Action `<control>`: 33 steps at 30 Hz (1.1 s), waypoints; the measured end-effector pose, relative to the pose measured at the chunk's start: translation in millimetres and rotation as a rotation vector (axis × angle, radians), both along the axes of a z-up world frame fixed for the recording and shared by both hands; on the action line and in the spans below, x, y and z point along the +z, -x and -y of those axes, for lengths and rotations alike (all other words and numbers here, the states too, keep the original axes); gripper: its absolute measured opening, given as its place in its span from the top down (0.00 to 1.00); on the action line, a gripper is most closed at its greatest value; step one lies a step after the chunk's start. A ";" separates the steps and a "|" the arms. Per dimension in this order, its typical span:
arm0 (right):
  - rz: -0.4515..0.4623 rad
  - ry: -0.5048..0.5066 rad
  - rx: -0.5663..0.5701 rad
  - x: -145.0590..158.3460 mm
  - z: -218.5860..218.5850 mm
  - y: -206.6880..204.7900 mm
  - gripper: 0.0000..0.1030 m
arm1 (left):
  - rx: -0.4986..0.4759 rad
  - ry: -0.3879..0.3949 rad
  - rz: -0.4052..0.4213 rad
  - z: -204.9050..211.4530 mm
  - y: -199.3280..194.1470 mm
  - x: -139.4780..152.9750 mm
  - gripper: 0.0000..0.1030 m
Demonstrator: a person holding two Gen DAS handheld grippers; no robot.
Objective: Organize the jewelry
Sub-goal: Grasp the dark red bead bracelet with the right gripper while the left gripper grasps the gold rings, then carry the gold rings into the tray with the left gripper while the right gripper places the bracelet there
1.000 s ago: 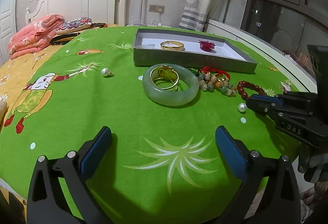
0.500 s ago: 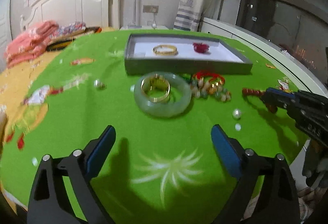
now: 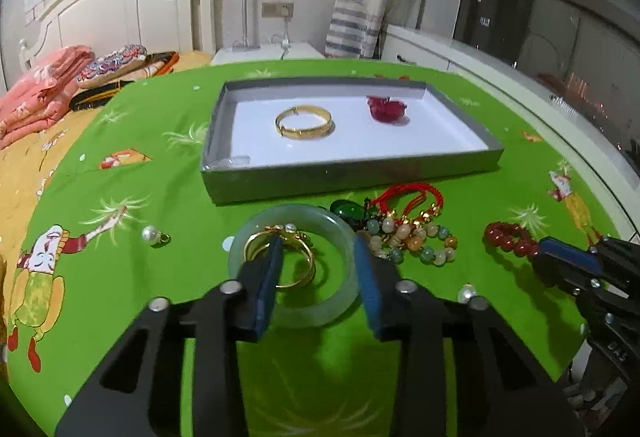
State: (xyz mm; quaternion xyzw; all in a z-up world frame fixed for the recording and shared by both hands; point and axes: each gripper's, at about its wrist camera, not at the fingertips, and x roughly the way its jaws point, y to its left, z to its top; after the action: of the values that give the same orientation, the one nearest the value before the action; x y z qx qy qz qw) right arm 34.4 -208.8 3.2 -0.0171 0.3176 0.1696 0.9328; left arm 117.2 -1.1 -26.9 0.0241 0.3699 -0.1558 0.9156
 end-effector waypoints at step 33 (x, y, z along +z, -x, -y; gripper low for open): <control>0.135 -0.018 -0.065 33.6 9.2 7.1 0.88 | -0.044 0.027 0.152 12.3 33.9 30.9 0.95</control>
State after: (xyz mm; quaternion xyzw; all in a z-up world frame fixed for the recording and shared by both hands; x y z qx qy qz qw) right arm 27.3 -217.9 36.8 -0.0100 0.2530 0.1407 0.9571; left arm 83.3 -13.4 4.0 0.0317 0.2968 -0.1787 0.9375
